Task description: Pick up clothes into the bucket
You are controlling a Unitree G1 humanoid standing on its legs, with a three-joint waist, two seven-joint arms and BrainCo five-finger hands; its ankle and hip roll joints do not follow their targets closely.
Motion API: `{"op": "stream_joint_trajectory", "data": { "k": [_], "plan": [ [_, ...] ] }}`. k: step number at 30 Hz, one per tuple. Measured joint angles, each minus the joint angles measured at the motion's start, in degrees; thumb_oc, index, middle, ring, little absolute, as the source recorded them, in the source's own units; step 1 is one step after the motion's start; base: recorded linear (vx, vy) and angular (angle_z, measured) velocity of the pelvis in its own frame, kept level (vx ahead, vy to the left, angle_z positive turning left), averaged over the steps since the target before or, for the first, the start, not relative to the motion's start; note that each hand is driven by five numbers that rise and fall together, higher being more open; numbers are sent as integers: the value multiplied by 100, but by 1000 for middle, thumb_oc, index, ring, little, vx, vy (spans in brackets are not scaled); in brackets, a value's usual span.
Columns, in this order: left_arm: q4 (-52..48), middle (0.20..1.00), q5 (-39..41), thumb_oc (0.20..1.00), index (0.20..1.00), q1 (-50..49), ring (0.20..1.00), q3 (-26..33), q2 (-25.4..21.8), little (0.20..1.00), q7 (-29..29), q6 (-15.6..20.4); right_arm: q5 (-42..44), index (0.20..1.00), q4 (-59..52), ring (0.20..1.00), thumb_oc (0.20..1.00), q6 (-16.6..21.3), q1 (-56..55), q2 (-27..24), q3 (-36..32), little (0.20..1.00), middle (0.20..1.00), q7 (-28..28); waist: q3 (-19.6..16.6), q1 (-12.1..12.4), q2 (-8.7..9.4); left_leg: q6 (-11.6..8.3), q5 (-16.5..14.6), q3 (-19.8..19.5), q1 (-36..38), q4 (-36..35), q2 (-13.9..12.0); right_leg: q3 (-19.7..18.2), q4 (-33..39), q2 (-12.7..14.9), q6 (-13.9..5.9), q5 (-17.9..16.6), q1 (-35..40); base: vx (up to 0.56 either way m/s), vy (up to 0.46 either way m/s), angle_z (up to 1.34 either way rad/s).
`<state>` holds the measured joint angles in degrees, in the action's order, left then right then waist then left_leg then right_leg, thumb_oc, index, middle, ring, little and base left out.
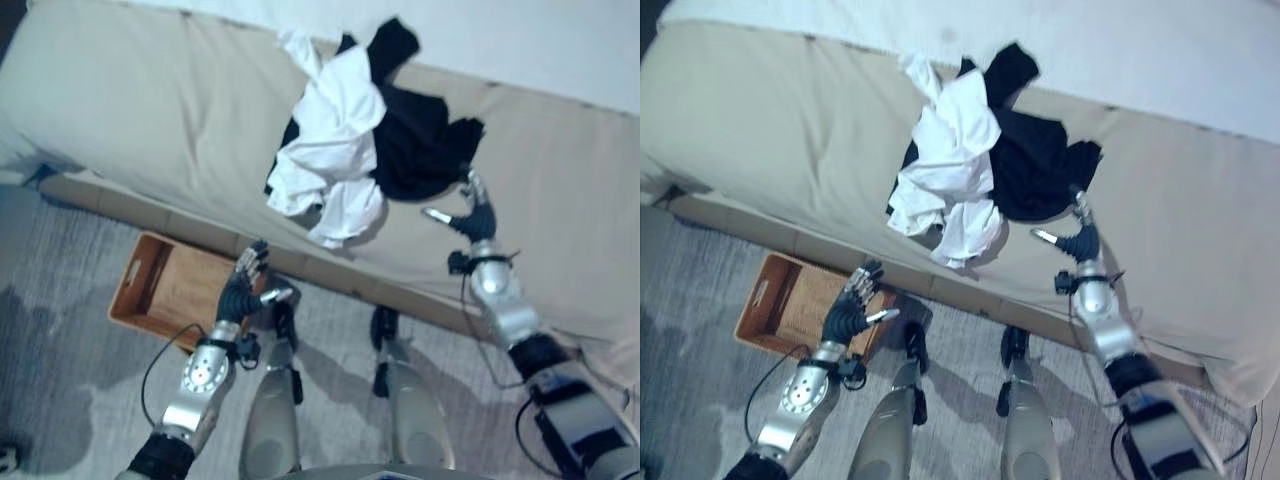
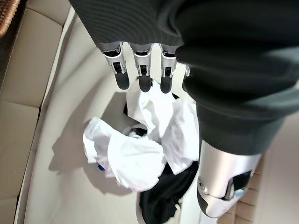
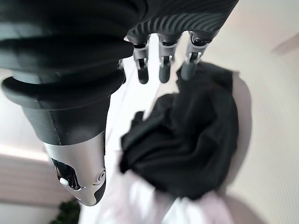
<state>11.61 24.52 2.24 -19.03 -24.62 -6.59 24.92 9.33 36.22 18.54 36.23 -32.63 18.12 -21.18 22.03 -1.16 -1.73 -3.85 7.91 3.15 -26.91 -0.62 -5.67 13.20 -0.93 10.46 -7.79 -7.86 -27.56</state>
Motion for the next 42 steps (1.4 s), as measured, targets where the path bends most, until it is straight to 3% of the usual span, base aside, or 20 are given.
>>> {"op": "stream_joint_trajectory", "data": {
  "k": [3, 10, 18, 25, 31, 32, 33, 34, 42],
  "plan": [
    [13, 1000, 1, 1000, 1000, 155, 1000, 6, 44, 1000, -76, 20, -520, 1000, 273, 1000, 1000, -223, 860, -413, 357, 1000, 1000, -151, 161, 79, -65, 1, 3, -4, -89, 20, -3, 1, -122, 10, 34, 25, -132, -2, -19, 0],
    [79, 1000, 7, 1000, 1000, 400, 1000, -17, 95, 1000, -191, 33, -1622, 1000, 1843, 1000, 1000, -574, 2801, -627, 1487, 1000, 1000, -353, 238, 370, -62, 1, 4, -134, -280, 151, 25, 126, -660, 108, 85, 311, -402, 11, -46, 11],
    [68, 1000, 111, 1000, 1000, 461, 1000, 60, 85, 1000, -316, 58, -2653, 1000, 2153, 1000, 1000, -916, 3373, -387, 2200, 1000, 1000, -401, 258, 557, -27, 1, 3, -531, -624, 375, 108, 388, -1453, 298, 115, 783, -719, 22, -56, 25],
    [47, 1000, 109, 1000, 1000, 465, 1000, 66, 51, 1000, -356, 57, -3344, 1000, 2855, 1000, 1000, -1038, 3635, -26, 2749, 1000, 1000, -310, 274, 792, 31, -62, 45, -745, -960, 491, 181, 521, -1913, 444, 131, 991, -1066, 8, -30, 16],
    [-164, 1000, 110, 1000, 1000, 428, 1000, 176, 25, 1000, -340, 60, -3616, 1000, 3626, 1000, 1000, -1183, 3926, -151, 2801, 1000, 1000, -311, 274, 1010, 32, -128, 192, -910, -1312, 476, 275, 631, -2158, 579, 139, 1045, -1423, 4, -3, 14],
    [-177, 1000, 112, 1000, 1000, 428, 1000, 198, 7, 1000, -323, 62, -3625, 507, 3649, 507, 507, -1197, 3932, -210, 2795, 507, 507, -307, 274, 1054, 32, -115, 210, -935, -1338, 464, 297, 645, -2172, 601, 138, 1047, -1442, 6, 0, 9],
    [-177, 1000, 114, 1000, 1000, 427, 1000, 198, -16, 1000, -316, 62, -3625, 398, 3661, 398, 398, -1206, 3934, -227, 2794, 398, 398, -305, 274, 1051, 32, -116, 212, -947, -1348, 463, 306, 655, -2179, 609, 138, 1047, -1443, 4, 6, 11],
    [-176, 1000, 114, 1000, 1000, 432, 1000, 198, -42, 1000, -302, 60, -3623, 200, 3673, 200, 200, -1221, 3941, -247, 2742, 200, 200, -309, 274, 1052, 32, -116, 215, -960, -1357, 465, 323, 668, -2193, 635, 136, 1048, -1447, 16, 16, 8],
    [-124, 1000, 110, 1000, 1000, 579, 1000, 162, -5, 1000, -301, 53, -3161, 200, 3582, 200, 200, -1226, 3934, -432, 2118, 200, 200, -303, 275, 1148, 30, -101, 252, -961, -1266, 473, 384, 668, -2233, 703, 131, 1052, -1361, 6, 8, 2]
  ]
}}
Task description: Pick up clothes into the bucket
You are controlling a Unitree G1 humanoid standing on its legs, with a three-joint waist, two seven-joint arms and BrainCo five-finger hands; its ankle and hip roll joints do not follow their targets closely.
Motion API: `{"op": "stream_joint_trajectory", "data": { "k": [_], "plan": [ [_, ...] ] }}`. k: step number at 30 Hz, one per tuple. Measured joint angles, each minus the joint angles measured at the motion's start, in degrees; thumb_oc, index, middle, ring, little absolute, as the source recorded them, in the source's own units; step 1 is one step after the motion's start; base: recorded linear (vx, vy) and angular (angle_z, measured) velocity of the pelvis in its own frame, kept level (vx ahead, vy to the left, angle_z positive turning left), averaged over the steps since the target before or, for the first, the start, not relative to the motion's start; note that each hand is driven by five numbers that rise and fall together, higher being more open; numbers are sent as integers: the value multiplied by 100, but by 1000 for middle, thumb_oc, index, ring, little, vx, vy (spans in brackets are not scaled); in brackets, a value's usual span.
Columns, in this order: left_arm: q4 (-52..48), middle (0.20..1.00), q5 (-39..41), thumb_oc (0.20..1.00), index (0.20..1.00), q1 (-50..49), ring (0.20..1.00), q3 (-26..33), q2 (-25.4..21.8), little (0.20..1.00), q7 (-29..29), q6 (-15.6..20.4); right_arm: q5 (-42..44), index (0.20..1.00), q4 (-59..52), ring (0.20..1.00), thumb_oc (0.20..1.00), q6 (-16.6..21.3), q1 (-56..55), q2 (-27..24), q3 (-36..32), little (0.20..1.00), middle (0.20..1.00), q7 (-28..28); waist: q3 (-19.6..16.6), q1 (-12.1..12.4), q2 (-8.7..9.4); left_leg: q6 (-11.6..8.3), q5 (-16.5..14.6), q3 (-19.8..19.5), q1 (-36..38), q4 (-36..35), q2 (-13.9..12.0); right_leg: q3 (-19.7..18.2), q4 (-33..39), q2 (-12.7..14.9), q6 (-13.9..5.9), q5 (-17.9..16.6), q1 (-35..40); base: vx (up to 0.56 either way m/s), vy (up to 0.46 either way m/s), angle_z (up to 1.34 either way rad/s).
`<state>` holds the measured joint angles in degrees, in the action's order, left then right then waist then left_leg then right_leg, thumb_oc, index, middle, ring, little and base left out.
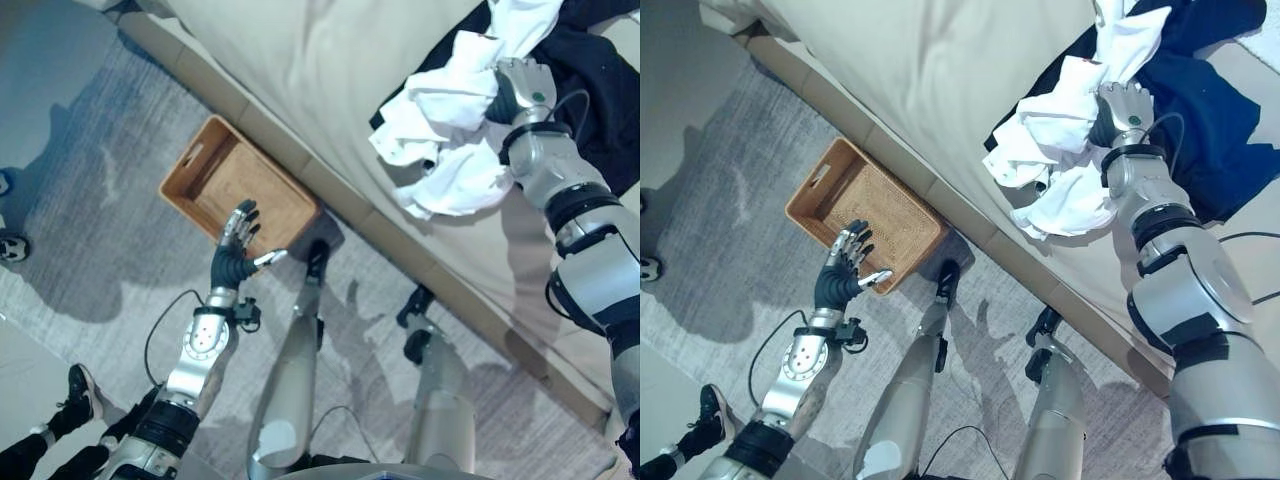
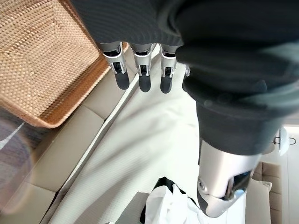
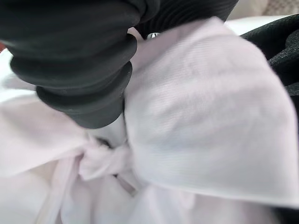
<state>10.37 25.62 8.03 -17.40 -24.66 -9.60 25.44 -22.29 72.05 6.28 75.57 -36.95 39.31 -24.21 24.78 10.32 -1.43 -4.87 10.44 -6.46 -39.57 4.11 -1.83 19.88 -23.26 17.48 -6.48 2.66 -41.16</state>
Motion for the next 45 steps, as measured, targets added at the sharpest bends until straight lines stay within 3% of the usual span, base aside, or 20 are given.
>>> {"op": "stream_joint_trajectory", "data": {
  "k": [4, 8, 11, 13, 16, 20, 23, 24, 28, 33, 37, 45],
  "plan": [
    [8, 1000, -3, 1000, 1000, 70, 1000, -77, -8, 1000, -5, -15, 517, 200, -373, 200, 200, 8, -445, -13, -391, 200, 200, 31, -3, -79, 1, -1, -2, -7, 378, -70, 12, 14, 67, 6, -11, 8, 394, 27, 10, 4],
    [194, 1000, -12, 1000, 1000, 141, 1000, -130, 86, 1000, -68, -77, 1456, 200, -2320, 200, 200, 144, -1620, -210, -1150, 200, 200, 47, -10, -437, 29, -2, -7, -36, 793, -154, 12, 82, 186, -27, -33, 22, 867, 45, 2, 6],
    [351, 1000, -113, 1000, 1000, 156, 1000, -178, 110, 1000, -121, -174, 1897, 200, -3630, 200, 200, 427, -2742, -178, -1536, 200, 200, 80, -105, -765, 211, -15, -107, 31, 1141, -187, -65, 63, 325, -97, -35, 24, 1212, 90, -5, -12],
    [555, 1000, -348, 1000, 1000, 231, 1000, -214, 109, 1000, -120, -230, 2134, 200, -4073, 200, 200, 530, -3441, -86, -1935, 200, 200, 207, -146, -783, 285, 6, -134, 43, 1343, -194, -135, 53, 507, -208, -32, -5, 1480, 126, -6, -18],
    [854, 1000, -489, 1000, 1000, 172, 1000, -306, 106, 1000, -78, -355, 2441, 200, -4330, 200, 200, 672, -4230, -6, -2016, 200, 200, 521, -325, -996, 510, 34, -264, 272, 1921, -303, -273, -75, 917, -395, -49, -86, 2040, 80, 6, -33],
    [912, 1000, -693, 1000, 1000, 127, 1000, -384, 118, 1000, 7, -387, 2725, 200, -5068, 200, 200, 774, -4857, -7, -2367, 200, 200, 863, -566, -1145, 587, -2, -281, 500, 2409, -497, -417, -203, 1616, -649, -49, -382, 2618, 106, 17, -31],
    [900, 1000, -730, 1000, 1000, 178, 1000, -337, 110, 1000, 8, -384, 3019, 200, -5316, 200, 200, 864, -4896, 100, -2386, 200, 200, 1079, -853, -1313, 634, -19, -317, 724, 2733, -626, -466, -354, 2118, -790, -42, -641, 2956, 100, 43, -35],
    [902, 1000, -755, 1000, 1000, 116, 1000, -308, 93, 1000, 9, -384, 3104, 200, -5409, 200, 200, 878, -4894, 195, -2372, 200, 200, 1154, -886, -1228, 655, -21, -321, 840, 2887, -687, -480, -451, 2241, -833, -44, -704, 3069, 55, 24, -53],
    [873, 1000, -910, 1000, 1000, -140, 1000, -152, 96, 1000, 153, -402, 3501, 200, -5970, 200, 200, 938, -4923, 280, -2275, 200, 200, 1579, -1306, -1344, 716, -88, -413, 1212, 3393, -913, -513, -706, 2838, -913, -83, -940, 3534, 74, 35, -46],
    [877, 1000, -910, 1000, 1000, -58, 1000, -159, 120, 1000, 240, -486, 3641, 200, -6494, 200, 200, 933, -4810, 353, -2032, 200, 200, 1869, -1611, -1411, 775, -131, -464, 1377, 3698, -913, -593, -843, 2838, -997, -84, -938, 3729, 41, 20, -18],
    [862, 1000, -721, 1000, 1000, -15, 1000, -113, 263, 1000, 294, -494, 3770, 200, -6514, 200, 200, 915, -4567, 789, -1655, 200, 200, 2070, -1778, -1426, 824, -158, -525, 1580, 3911, -915, -619, -1033, 2839, -1041, -84, -937, 3810, 12, 11, -24],
    [782, 1000, -668, 1000, 1000, 360, 1000, -160, 473, 1000, 115, -518, 3769, 200, -6519, 200, 200, 772, -4516, 1118, -1150, 200, 200, 2269, -1946, -1399, 847, -129, -568, 1561, 3947, -918, -650, -1049, 2839, -1037, -102, -922, 3868, 30, 0, 1]
  ]
}}
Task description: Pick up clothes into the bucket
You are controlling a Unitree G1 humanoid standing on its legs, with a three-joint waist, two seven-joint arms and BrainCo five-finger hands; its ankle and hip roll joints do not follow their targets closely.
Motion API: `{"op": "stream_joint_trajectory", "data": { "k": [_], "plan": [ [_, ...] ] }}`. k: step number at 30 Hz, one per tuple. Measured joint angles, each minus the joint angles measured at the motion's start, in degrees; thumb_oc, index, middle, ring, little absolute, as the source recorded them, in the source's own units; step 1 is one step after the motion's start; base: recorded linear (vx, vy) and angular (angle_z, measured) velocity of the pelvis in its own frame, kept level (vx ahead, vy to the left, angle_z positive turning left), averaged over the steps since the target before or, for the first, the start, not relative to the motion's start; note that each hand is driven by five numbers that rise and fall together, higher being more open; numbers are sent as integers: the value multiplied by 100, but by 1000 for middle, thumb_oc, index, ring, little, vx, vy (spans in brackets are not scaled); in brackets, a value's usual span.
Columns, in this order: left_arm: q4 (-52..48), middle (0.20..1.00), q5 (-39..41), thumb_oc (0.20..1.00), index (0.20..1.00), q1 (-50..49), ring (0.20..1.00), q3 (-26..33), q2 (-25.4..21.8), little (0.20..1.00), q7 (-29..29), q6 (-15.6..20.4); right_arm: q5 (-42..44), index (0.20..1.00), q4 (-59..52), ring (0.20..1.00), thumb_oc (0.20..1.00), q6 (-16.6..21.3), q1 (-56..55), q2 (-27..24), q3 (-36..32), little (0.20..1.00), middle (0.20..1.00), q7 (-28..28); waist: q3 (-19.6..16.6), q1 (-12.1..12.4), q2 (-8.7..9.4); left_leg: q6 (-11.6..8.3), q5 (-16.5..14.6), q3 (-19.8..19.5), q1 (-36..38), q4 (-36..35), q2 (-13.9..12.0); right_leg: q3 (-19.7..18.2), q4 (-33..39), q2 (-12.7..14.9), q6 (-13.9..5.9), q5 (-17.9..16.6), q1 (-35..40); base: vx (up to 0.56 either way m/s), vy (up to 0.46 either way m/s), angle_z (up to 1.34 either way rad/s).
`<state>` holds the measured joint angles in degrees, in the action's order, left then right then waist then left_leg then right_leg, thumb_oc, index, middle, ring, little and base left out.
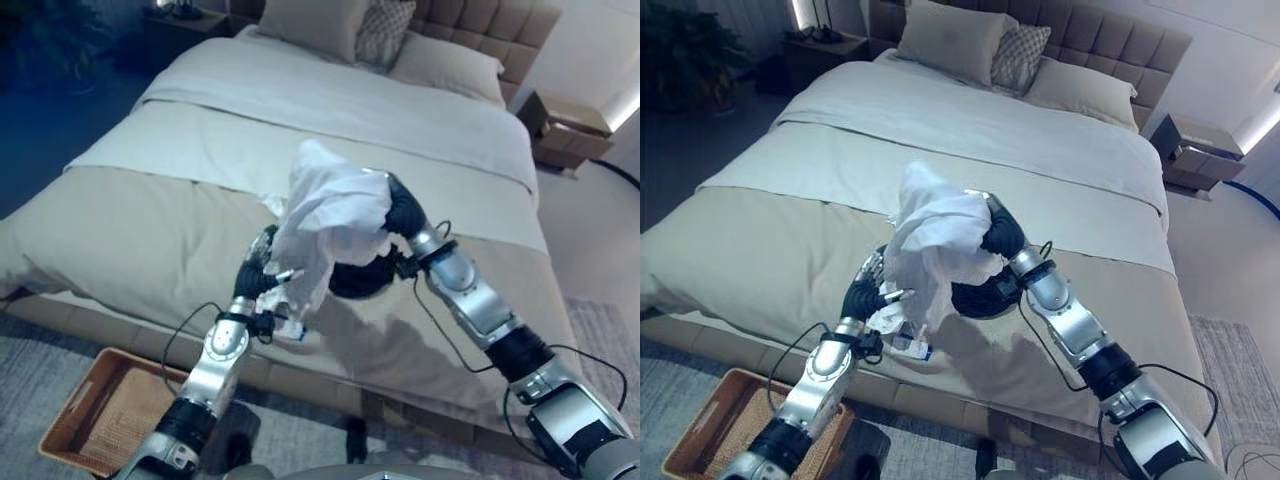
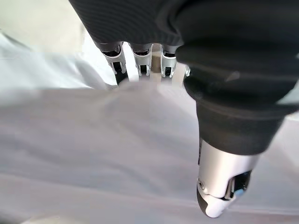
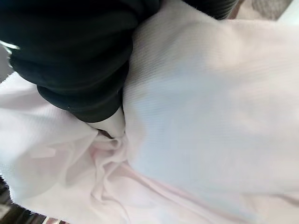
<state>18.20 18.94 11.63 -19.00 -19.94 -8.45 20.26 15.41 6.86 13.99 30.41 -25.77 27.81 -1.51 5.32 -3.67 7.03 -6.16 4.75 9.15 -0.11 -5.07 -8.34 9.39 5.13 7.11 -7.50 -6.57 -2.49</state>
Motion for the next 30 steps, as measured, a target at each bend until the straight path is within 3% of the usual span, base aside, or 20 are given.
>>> {"op": "stream_joint_trajectory", "data": {
  "k": [7, 16, 22, 23, 24, 25, 30],
  "plan": [
    [-97, 1000, -10, 1000, 1000, 693, 1000, -278, 99, 1000, -249, -47, 228, 200, -2, 200, 200, -68, 207, 54, 152, 200, 200, 61, -188, -38, -29, 4, 3, 2, 91, 1, 25, 22, 0, 24, 19, -15, 88, 0, 0, 0],
    [-111, 1000, -15, 1000, 1000, 839, 1000, -508, 358, 1000, -495, -62, 560, 200, -13, 200, 200, -75, 220, 55, 234, 200, 200, 198, -276, -171, -74, 1, 9, 16, 172, 2, 37, 14, 0, 34, 17, -13, 162, 0, 0, 0],
    [-102, 1000, 115, 1000, 1000, 1078, 1000, -931, 392, 1000, -199, -87, 681, 200, -21, 200, 200, -75, 220, 41, 240, 200, 200, 249, -315, -220, -143, 26, -7, 28, 180, 1, 42, 2, 0, 38, 16, -12, 162, 0, 0, 0],
    [-75, 658, 179, 658, 658, 1078, 658, -943, 417, 658, -152, -89, 681, 200, -21, 200, 200, -75, 220, 38, 250, 200, 200, 252, -321, -220, -154, 25, -6, 28, 180, 1, 42, 1, 0, 38, 16, -12, 162, 0, 0, 0],
    [-26, 473, 292, 473, 473, 1065, 473, -945, 429, 473, -47, -93, 681, 200, -21, 200, 200, -79, 220, 9, 275, 200, 200, 257, -324, -216, -162, 21, -4, 30, 182, 2, 41, 0, 0, 37, 16, -12, 163, 0, 0, 0],
    [-17, 200, 437, 200, 200, 1042, 200, -962, 447, 200, 78, -99, 698, 200, -21, 200, 200, -96, 220, -24, 289, 200, 200, 270, -323, -213, -165, 21, -4, 30, 182, 1, 39, -9, 0, 35, 17, -12, 163, 0, 0, 0],
    [-17, 200, 695, 200, 200, 1023, 200, -978, 404, 200, 324, -142, 799, 200, -21, 200, 200, -132, 220, -50, 390, 200, 200, 332, -325, -223, -170, 28, -8, 41, 190, 1, 42, -26, 0, 39, 17, -12, 166, 0, 0, 0]
  ]
}}
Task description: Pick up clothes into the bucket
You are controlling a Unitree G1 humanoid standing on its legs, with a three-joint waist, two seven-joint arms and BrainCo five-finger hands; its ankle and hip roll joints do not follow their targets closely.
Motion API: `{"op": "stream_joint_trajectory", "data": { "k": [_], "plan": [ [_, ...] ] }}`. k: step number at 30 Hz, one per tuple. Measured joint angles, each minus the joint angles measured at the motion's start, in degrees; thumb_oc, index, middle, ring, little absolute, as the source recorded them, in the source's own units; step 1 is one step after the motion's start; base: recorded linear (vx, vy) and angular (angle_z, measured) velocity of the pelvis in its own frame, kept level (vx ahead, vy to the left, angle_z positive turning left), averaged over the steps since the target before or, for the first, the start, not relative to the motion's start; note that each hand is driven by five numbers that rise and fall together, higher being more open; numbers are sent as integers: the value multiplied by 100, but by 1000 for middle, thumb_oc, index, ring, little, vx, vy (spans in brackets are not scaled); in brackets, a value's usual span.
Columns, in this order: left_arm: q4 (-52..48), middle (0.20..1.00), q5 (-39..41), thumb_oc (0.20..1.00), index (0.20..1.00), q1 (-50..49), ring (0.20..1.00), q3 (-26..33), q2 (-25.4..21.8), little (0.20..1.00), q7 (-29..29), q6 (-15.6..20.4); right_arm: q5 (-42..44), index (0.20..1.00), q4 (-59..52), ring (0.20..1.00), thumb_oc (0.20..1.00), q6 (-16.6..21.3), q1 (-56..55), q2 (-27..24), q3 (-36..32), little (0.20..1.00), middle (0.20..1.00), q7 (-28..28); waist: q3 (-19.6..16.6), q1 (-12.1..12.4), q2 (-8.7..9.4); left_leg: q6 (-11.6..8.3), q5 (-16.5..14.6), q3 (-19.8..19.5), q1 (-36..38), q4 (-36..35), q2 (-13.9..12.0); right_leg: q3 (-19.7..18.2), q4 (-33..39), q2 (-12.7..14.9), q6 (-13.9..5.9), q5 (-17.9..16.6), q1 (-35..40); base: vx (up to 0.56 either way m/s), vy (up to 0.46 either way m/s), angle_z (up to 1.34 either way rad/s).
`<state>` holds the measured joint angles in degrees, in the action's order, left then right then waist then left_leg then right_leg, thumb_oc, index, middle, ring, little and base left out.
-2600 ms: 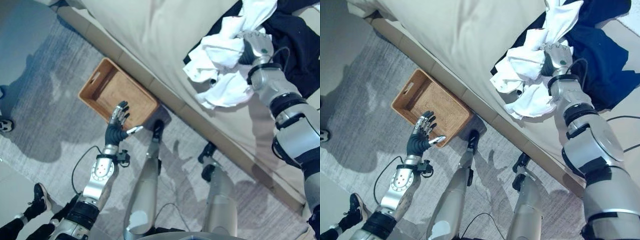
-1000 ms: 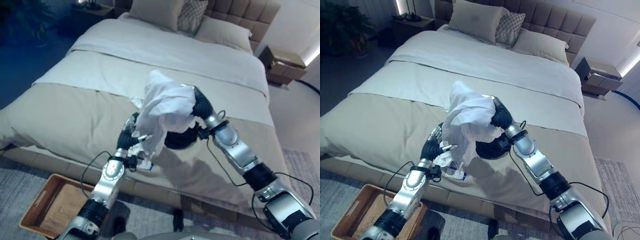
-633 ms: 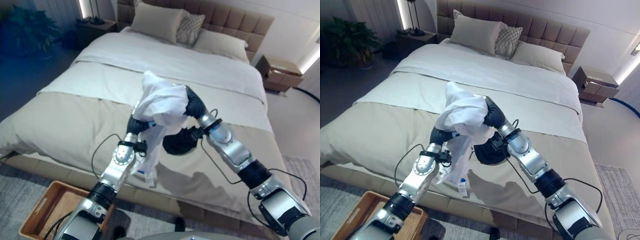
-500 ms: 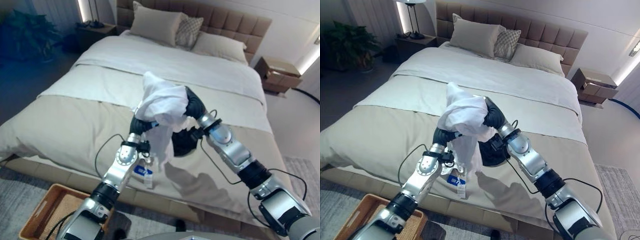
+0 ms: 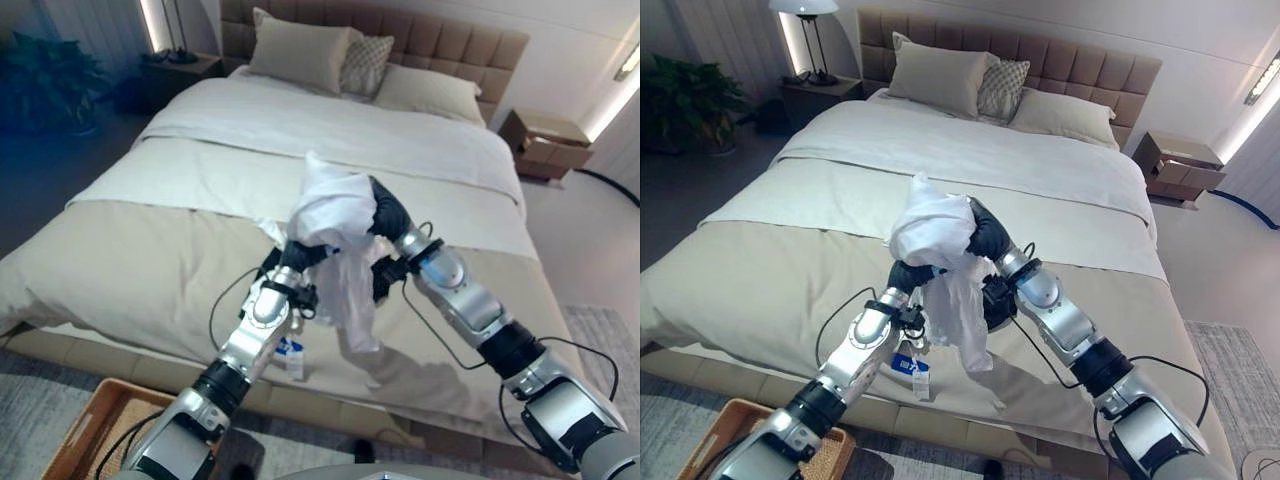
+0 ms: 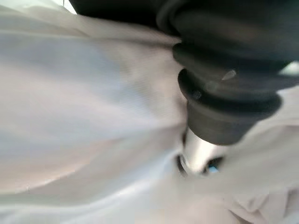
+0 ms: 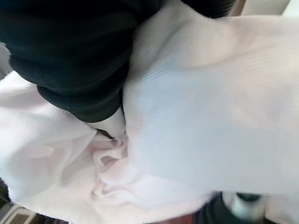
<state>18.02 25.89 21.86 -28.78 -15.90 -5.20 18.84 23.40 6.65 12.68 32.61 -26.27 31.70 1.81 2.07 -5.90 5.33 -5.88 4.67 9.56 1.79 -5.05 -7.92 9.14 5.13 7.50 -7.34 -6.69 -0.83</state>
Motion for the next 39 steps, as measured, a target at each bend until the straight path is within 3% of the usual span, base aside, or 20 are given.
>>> {"op": "stream_joint_trajectory", "data": {
  "k": [14, 15, 16, 17, 24, 25, 26, 28, 30, 31, 32, 33, 34, 36, 37, 38, 39],
  "plan": [
    [-43, 200, 238, 200, 200, -99, 200, 80, -36, 200, 132, -13, 81, 200, -9, 200, 200, -54, -8, 1, 0, 200, 200, 81, 12, 80, -139, 15, -9, -101, 62, 1, -6, 98, 0, 1, -4, 31, 133, 4, -17, 4],
    [-62, 200, 238, 200, 200, -143, 200, 82, -33, 200, 130, -12, 81, 297, -9, 297, 297, -56, -23, 1, 0, 297, 297, 107, 14, 59, -145, 15, -9, -136, 79, 1, -8, 122, 1, -1, -1, 46, 171, 18, -47, 13],
    [-68, 200, 238, 200, 200, -152, 200, 83, -32, 200, 130, -13, 81, 551, -9, 551, 551, -57, -23, 0, -1, 551, 551, 117, 13, 63, -149, 15, -9, -145, 78, 1, -10, 131, 1, -2, -2, 49, 178, 11, -53, 16],
    [-74, 200, 237, 200, 200, -182, 200, 126, -33, 200, 130, -16, 83, 1000, -11, 1000, 1000, -56, -53, 1, -17, 1000, 1000, 144, 22, 75, -162, 18, -7, -196, 73, 1, -12, 182, 0, -4, 1, 60, 213, -1, -26, 14],
    [-47, 200, 240, 200, 200, -551, 200, 564, -88, 200, -81, -76, 263, 1000, -151, 1000, 1000, -57, -390, -124, -64, 1000, 1000, 199, 97, 149, -265, 101, 7, -587, -29, 74, -51, 561, 0, -44, 18, 205, 388, -110, -95, 29],
    [-42, 200, 225, 200, 200, -643, 200, 667, -136, 200, -122, -78, 267, 1000, -138, 1000, 1000, -50, -405, -124, -88, 1000, 1000, 214, 168, 278, -311, 69, 77, -703, -90, 83, -78, 671, -2, -132, 25, 204, 413, -194, -118, 37],
    [-44, 200, 209, 200, 200, -694, 200, 743, -137, 200, -134, -79, 277, 1000, -138, 1000, 1000, -50, -448, -119, -128, 1000, 1000, 213, 200, 222, -302, 65, 71, -754, -94, 90, -106, 708, 0, -108, 26, 212, 427, -161, -66, 43],
    [-13, 200, 180, 200, 200, -822, 200, 1044, -212, 200, -303, -88, 332, 1000, 48, 1000, 1000, -30, -622, 21, -253, 1000, 1000, 197, 389, 332, -269, -13, 99, -990, -298, 206, -197, 909, -4, -211, 66, 278, 425, -225, -44, 42],
    [-147, 200, 174, 200, 200, -825, 200, 1061, -119, 200, -529, -133, 314, 1000, 126, 1000, 1000, -5, -883, -17, -328, 1000, 1000, 132, 520, 365, -229, 82, 17, -936, -558, 318, -247, 1086, -117, -231, 186, 325, 324, -220, 27, 52],
    [-94, 200, 152, 200, 200, -874, 200, 1026, -111, 200, -548, -78, 306, 1000, 203, 1000, 1000, -13, -991, -44, -353, 1000, 1000, 126, 613, 318, -194, 192, -71, -600, -630, 404, -326, 1241, -203, -189, 256, 343, 285, -251, 91, 56],
    [583, 200, -125, 200, 200, -759, 200, 1062, -79, 200, -467, 184, 285, 1000, 444, 1000, 1000, -13, -1015, 17, -351, 1000, 1000, 100, 684, 344, -70, 378, -346, -183, -744, 896, -367, 1344, -443, 49, 436, 381, 162, -178, 87, 32],
    [856, 200, -181, 200, 200, -751, 200, 1095, -112, 200, -481, 88, 275, 1000, 536, 1000, 1000, -20, -1024, 72, -352, 1000, 1000, 55, 741, 324, 33, 317, -409, -139, -803, 1269, -304, 1322, -522, 178, 422, 412, 169, -151, 134, 15],
    [1111, 200, -231, 200, 200, -860, 200, 1163, -147, 200, -541, -102, 269, 1000, 491, 1000, 1000, -23, -1102, 72, -368, 1000, 1000, 4, 788, 140, 68, 280, -424, -122, -863, 1693, -235, 1328, -652, 317, 342, 500, 163, -108, 106, 25],
    [1094, 200, -290, 200, 200, -933, 200, 1180, -83, 200, -571, -189, 249, 1000, 276, 1000, 1000, 53, -1536, -57, -832, 1000, 1000, -38, 893, -139, -87, 101, -664, -64, -837, 1517, -207, 1500, -940, 404, 165, 634, 128, -163, 250, 63],
    [1054, 200, -396, 200, 200, -933, 200, 1198, -114, 200, -581, -177, 225, 1000, 320, 1000, 1000, 31, -1762, -42, -927, 1000, 1000, -123, 860, -139, 78, 191, -572, -43, -814, 1347, 9, 1495, -1049, 662, 202, 568, -12, -128, 250, 57],
    [1045, 200, -457, 200, 200, -922, 200, 1189, -129, 200, -585, -180, 172, 1000, 321, 1000, 1000, 32, -1872, -35, -990, 1000, 1000, -117, 848, -124, 128, 191, -495, -69, -836, 1232, 80, 1506, -1126, 724, 117, 610, -73, -71, 171, 54],
    [1047, 200, -565, 200, 200, -926, 200, 1162, -160, 200, -587, -185, 104, 1000, 362, 1000, 1000, 26, -2049, 60, -1110, 1000, 1000, -159, 848, -151, 153, 292, -384, -181, -815, 1027, 312, 1515, -1192, 930, 90, 555, -83, -114, 240, 52]
  ]
}}
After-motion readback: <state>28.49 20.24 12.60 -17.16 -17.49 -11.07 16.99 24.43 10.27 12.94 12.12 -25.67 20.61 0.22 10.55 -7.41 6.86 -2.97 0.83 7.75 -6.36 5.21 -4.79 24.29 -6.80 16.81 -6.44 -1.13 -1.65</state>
